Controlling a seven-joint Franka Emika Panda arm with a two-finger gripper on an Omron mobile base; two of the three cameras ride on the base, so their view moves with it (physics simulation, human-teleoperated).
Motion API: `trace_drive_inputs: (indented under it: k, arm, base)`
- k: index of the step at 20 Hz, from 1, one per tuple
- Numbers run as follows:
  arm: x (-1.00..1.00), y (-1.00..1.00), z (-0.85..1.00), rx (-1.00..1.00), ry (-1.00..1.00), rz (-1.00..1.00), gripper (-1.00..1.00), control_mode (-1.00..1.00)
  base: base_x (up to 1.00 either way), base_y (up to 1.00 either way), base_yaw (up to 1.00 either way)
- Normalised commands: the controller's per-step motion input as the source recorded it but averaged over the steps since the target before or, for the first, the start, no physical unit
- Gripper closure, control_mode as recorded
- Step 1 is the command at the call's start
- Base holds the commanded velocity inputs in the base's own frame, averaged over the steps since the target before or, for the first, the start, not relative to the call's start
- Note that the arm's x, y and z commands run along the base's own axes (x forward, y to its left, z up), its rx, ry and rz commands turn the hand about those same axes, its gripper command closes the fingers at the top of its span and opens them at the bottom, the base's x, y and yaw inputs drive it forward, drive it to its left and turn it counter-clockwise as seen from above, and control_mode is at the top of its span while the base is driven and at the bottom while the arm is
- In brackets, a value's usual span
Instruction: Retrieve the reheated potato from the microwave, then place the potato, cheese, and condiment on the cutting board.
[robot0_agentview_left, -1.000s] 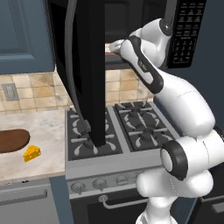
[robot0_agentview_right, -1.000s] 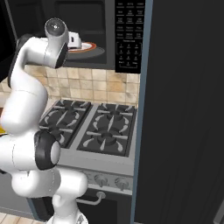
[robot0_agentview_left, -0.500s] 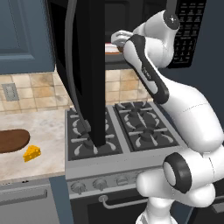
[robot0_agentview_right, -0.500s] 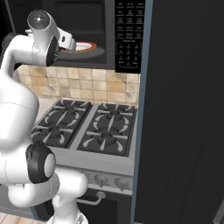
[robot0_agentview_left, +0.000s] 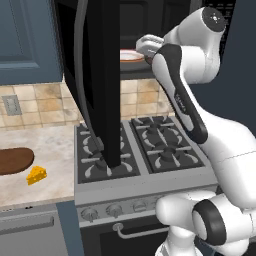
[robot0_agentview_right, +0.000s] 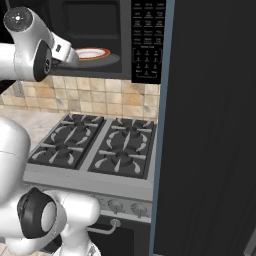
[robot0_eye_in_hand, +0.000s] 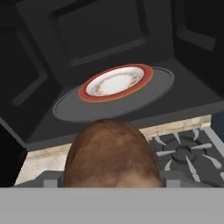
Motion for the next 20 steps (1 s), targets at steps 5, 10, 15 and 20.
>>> trace_drive_inputs:
  k: [5,10,15,20]
  arm:
    - [-0.68,-0.14,-0.23,0.0,0.04,-0.02,1.0,-1.0]
    - [-0.4,-0.16,-0.24,0.0,0.36,-0.02,1.0,-1.0]
    - [-0.33,-0.14,-0.41,0.0,0.33,0.0,1.0,-1.0]
    - [-0.07,-0.09,-0.53,0.0,0.28,0.0,1.0,-1.0]
  base:
    - [0.0,0.0,0.0]
    - [0.0,0.0,0.0]
    - [0.0,0.0,0.0]
    - [0.0,0.0,0.0]
